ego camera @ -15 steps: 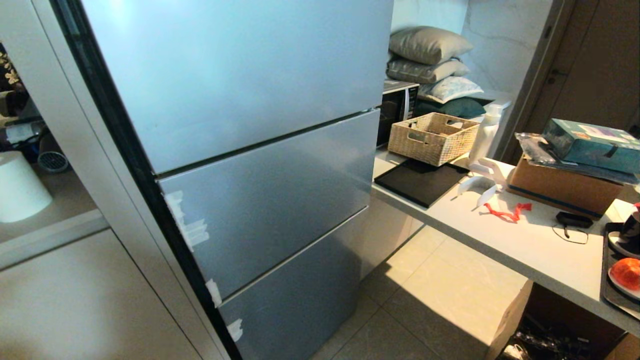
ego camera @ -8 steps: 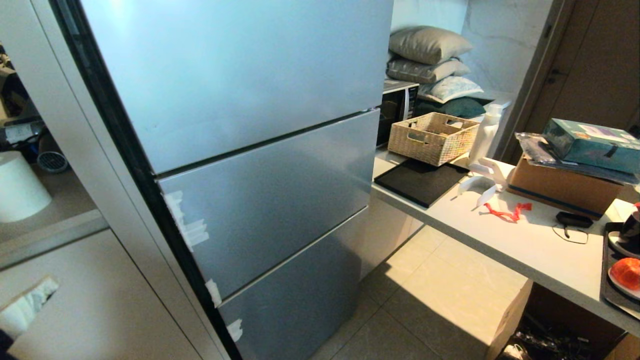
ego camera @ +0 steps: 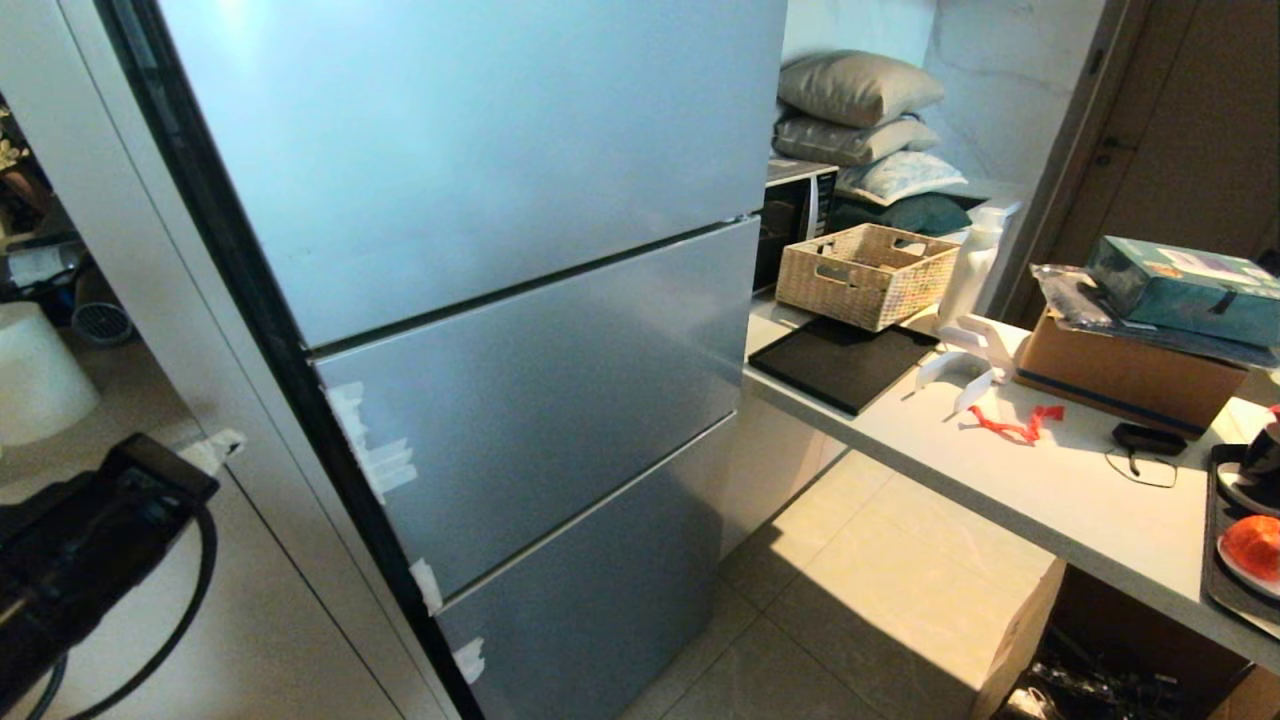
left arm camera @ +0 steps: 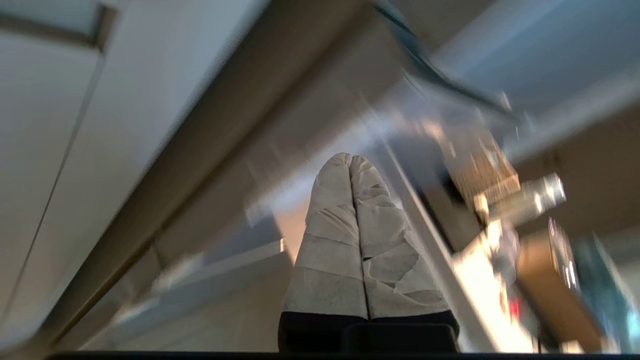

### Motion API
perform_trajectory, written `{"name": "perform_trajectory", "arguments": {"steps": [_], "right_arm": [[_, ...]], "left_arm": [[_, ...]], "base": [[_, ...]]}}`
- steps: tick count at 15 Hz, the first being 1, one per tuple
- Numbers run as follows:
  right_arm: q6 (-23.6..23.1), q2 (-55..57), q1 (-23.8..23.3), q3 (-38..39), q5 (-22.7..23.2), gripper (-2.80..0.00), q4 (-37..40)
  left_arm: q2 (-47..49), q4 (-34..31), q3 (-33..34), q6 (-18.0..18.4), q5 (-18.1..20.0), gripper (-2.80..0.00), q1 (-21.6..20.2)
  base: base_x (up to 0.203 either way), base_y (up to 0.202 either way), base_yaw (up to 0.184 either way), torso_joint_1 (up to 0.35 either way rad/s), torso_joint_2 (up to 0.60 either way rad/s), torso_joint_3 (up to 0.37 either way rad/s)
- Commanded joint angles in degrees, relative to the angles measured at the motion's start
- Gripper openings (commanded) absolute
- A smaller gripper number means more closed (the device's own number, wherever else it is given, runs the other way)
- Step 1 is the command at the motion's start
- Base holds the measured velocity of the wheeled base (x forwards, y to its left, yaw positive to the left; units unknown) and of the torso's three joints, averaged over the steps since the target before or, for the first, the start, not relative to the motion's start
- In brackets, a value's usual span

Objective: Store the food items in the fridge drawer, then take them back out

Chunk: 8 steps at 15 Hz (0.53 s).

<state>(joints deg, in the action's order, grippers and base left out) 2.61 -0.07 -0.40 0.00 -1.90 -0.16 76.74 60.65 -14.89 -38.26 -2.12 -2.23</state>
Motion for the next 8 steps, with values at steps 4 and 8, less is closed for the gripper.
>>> {"name": "perform_trajectory", "arguments": {"steps": [4, 8], "right_arm": [[0.03, 0.07, -0.04, 0.0, -0.03, -2.8, -0.02], [0.03, 0.07, 0.04, 0.0, -0.03, -2.8, -0.01]], "left_arm": [[17.97, 12.95, -4.97, -8.13, -3.23, -2.8, -3.03], [24.41, 13.48, -7.76, -11.04, -3.75, -2.8, -3.03]], "base": [[0.0, 0.0, 0.0, 0.0, 0.0, 0.0], [0.0, 0.0, 0.0, 0.0, 0.0, 0.0]]}}
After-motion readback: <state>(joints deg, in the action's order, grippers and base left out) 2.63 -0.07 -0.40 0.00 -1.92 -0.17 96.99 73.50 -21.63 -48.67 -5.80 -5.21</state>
